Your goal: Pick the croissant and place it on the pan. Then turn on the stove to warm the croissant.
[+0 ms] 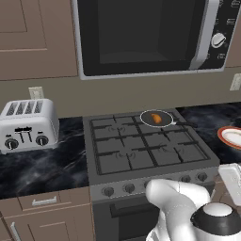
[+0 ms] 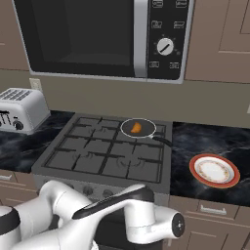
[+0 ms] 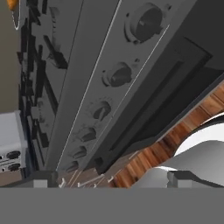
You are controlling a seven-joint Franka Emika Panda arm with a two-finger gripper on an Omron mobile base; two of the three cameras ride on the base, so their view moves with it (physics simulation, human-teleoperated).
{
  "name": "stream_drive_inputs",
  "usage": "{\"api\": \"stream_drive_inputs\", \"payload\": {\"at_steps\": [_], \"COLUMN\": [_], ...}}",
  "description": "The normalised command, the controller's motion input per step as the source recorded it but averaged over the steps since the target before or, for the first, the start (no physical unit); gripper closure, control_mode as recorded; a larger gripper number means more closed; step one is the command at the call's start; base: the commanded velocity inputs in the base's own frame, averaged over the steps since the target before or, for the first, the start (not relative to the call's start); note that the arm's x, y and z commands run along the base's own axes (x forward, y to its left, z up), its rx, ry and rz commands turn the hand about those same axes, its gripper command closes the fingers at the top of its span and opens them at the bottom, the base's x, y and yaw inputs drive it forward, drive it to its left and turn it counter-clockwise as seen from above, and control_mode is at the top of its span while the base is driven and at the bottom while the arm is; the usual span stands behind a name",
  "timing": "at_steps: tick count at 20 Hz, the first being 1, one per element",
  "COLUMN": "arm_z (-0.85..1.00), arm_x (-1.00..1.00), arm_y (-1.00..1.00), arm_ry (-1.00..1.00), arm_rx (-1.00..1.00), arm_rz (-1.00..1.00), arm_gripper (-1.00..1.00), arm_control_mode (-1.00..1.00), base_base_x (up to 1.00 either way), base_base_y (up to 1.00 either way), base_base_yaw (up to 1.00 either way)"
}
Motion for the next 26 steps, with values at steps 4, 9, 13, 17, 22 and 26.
{"api": "stream_drive_inputs", "payload": {"at_steps": [4, 9, 13, 17, 22, 26], "arm_z": [-0.24, -0.12, -0.01, 0.00, -0.07, -0.06], "arm_x": [0.04, 0.08, 0.12, 0.16, 0.12, 0.11], "arm_y": [0.27, 0.23, 0.15, 0.03, 0.00, 0.00], "arm_ry": [0.00, -0.01, -0.12, -0.18, -0.12, 0.00], "arm_rx": [0.04, 0.01, 0.00, 0.00, 0.00, 0.00], "arm_rz": [0.00, 0.00, 0.00, 0.00, 0.00, 0.00], "arm_gripper": [-1.00, -1.00, -1.00, -1.00, -1.00, -1.00], "arm_control_mode": [-1.00, -1.00, -1.00, -1.00, -1.00, -1.00], "base_base_x": [0.00, 0.00, 0.00, 0.00, 0.00, 0.00], "base_base_y": [0.00, 0.00, 0.00, 0.00, 0.00, 0.00], "base_base_yaw": [0.00, 0.00, 0.00, 0.00, 0.00, 0.00]}}
